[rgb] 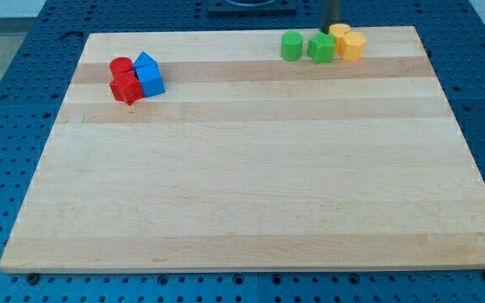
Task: Slide yellow heart slightly down
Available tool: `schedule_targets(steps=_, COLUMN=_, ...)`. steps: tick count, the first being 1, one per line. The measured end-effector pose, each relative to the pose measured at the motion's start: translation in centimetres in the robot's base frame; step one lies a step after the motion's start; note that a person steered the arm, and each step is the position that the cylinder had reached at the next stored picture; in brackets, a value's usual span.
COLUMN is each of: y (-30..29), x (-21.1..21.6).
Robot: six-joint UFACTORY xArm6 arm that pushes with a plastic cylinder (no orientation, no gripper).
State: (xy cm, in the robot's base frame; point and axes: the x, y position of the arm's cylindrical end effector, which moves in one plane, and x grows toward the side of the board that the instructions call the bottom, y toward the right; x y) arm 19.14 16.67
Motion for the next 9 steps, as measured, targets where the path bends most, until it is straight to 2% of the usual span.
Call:
schedule_targets(steps=2, y=1.9, x=0.4)
schedule_targets(steps=3, y=-0.3, x=1.9)
schedule_targets(steps=6, y=-5.9, x=10.9)
schedule_targets(steps=7, y=-8.5, x=12.3)
schedule_targets(steps=8, y=-4.5, x=13.9)
schedule_targets(steps=9, y=-6.2, x=16.6)
